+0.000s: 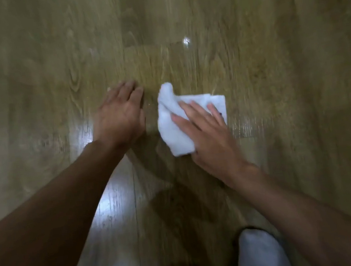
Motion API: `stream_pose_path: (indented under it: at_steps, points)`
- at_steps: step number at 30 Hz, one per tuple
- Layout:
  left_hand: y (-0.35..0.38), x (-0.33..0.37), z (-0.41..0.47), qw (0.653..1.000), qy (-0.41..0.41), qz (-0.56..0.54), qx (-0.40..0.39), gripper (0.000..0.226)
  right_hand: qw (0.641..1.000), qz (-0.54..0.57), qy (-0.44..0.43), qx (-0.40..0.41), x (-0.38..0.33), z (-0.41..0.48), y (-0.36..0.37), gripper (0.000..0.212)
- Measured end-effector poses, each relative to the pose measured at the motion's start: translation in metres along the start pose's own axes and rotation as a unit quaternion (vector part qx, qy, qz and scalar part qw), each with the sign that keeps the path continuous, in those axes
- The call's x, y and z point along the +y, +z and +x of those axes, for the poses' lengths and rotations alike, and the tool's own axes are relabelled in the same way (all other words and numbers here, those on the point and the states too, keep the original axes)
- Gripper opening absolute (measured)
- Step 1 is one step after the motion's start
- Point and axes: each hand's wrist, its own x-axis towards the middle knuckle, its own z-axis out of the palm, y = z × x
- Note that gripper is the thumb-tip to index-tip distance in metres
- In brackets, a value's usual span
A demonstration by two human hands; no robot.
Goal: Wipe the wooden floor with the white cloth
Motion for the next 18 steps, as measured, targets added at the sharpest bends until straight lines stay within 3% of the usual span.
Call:
stream_pose_path:
  at_steps: [2, 6, 8, 11, 15, 18]
  points:
    - [-0.003, -0.015, -0.013, 1.0, -0.005, 0.01, -0.024, 0.05, 1.0, 0.013, -0.002, 0.003, 0.015, -0.02, -0.002, 0.063]
    - [0.001, -0.023, -0.019, 1.0, -0.009, -0.005, -0.028, 0.048, 0.98, 0.035, 0.181, 0.078, 0.017, 0.006, -0.006, 0.065]
    - [0.002, -0.019, -0.016, 1.0, -0.02, -0.019, -0.013, 0.046, 0.973, 0.018, 0.213, 0.082, 0.001, 0.038, -0.002, 0.071]
    - [0.005, -0.025, -0.015, 1.0, -0.01, -0.016, -0.022, 0.049, 0.99, -0.012, 0.13, 0.043, -0.026, 0.065, 0.006, 0.07]
    - [0.003, -0.038, -0.012, 0.998, 0.033, -0.004, -0.061, 0.052, 1.0, -0.006, -0.024, -0.015, -0.033, 0.018, 0.016, 0.068]
    - [0.002, -0.05, -0.01, 0.993, 0.074, 0.036, -0.085, 0.055, 1.0, -0.005, 0.027, 0.003, -0.01, -0.003, 0.01, 0.065]
